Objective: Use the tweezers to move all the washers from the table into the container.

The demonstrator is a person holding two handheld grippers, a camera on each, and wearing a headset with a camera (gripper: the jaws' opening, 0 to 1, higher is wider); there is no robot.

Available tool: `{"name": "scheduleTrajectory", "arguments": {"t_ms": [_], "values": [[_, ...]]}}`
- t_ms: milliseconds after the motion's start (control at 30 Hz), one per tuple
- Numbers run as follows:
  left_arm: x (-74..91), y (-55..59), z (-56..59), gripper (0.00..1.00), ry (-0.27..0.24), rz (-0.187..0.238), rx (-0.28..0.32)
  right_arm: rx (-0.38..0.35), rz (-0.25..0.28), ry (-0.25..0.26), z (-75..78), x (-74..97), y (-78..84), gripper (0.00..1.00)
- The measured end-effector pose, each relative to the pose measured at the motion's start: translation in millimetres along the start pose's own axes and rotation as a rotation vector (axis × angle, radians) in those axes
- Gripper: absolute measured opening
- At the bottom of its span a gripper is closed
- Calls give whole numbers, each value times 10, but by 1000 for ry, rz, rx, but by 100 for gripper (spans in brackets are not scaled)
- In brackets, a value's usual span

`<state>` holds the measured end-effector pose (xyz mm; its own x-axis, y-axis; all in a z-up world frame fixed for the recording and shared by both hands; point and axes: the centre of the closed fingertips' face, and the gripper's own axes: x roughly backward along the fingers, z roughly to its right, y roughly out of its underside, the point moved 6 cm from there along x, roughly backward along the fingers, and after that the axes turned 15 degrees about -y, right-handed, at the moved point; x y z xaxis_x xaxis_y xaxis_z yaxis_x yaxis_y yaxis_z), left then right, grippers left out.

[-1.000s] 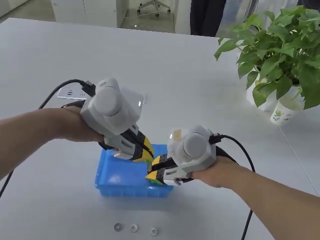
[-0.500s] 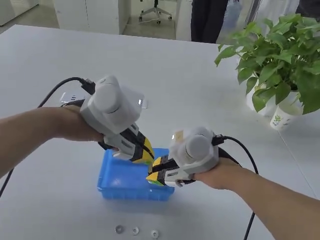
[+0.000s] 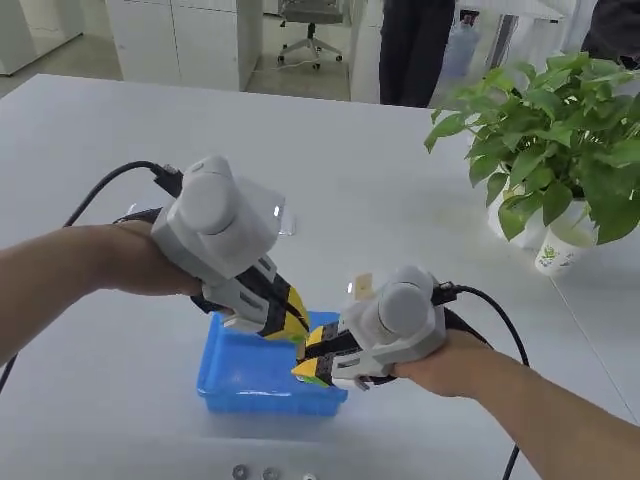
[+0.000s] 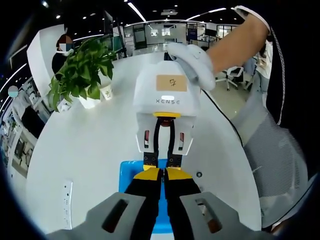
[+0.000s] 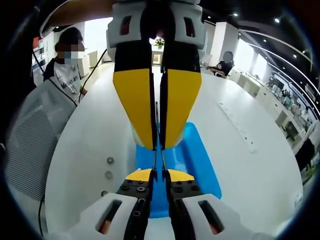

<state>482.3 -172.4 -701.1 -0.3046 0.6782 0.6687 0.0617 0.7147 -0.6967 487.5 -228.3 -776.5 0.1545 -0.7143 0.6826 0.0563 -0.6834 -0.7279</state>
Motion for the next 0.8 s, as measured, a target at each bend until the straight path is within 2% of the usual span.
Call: {"name": "scheduleTrajectory", "arguments": {"t_ms": [300, 500, 800], "values": [[83, -89, 146, 6, 5, -3, -6, 3, 4, 7, -167, 49, -43, 12], [95, -88, 265, 6, 23, -7, -1, -7, 5, 6, -318, 21, -21, 12], [77, -91, 413, 6, 33, -1, -18, -19, 8, 13, -460, -2, 29, 12]]}}
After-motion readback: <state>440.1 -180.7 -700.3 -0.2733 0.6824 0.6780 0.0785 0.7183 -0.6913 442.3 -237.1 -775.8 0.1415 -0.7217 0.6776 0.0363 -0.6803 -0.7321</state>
